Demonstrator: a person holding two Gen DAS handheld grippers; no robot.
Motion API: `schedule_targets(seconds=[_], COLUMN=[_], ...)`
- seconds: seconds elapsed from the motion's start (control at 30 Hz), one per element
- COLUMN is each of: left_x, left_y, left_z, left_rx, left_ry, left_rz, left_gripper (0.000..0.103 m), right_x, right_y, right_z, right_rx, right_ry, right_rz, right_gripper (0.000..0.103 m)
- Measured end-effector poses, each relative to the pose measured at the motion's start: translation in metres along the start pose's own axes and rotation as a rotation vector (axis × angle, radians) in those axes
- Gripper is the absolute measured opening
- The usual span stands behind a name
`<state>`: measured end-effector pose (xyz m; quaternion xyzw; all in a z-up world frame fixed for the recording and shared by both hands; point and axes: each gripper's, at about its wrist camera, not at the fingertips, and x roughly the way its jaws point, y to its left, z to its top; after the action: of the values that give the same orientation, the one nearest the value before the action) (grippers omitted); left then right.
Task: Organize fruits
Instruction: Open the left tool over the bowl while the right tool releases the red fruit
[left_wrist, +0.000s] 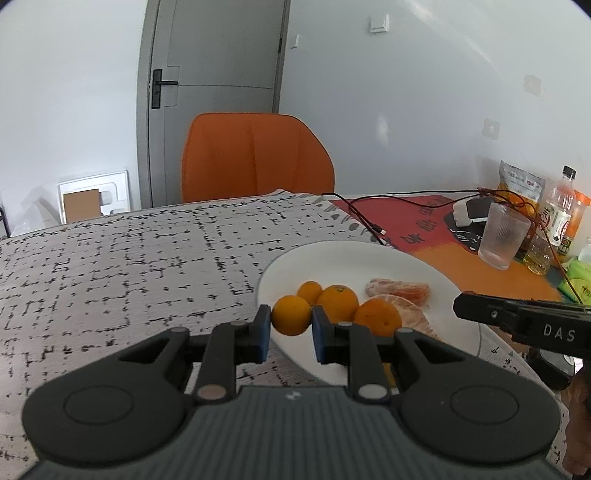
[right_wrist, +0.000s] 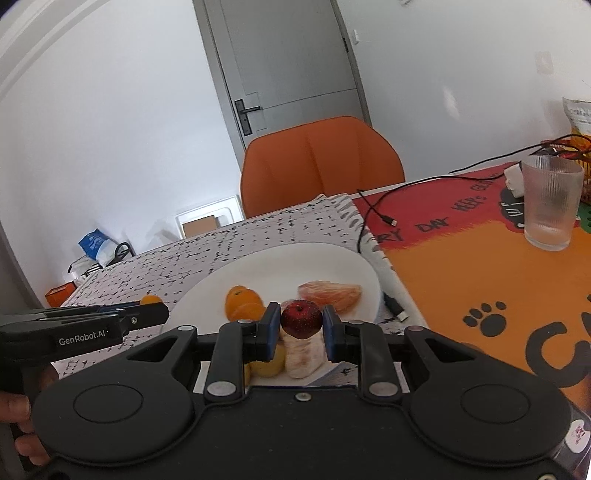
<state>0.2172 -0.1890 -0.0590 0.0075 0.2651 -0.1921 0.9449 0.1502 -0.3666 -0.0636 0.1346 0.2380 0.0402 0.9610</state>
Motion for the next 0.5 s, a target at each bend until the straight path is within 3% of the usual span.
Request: schedule_targets(seconds=[0.5], left_x=[0.013], left_y=[-0.003], left_z=[0.005], left_rx=[0.007], left_ry=[0.040], left_rz=[0.035], left_gripper=[0.026], right_x=[0.008], right_y=[-0.015], right_z=[0.005], right_rx=[0.024], right_ry=[-0.003], right_rz=[-0.021], right_gripper=[0.023])
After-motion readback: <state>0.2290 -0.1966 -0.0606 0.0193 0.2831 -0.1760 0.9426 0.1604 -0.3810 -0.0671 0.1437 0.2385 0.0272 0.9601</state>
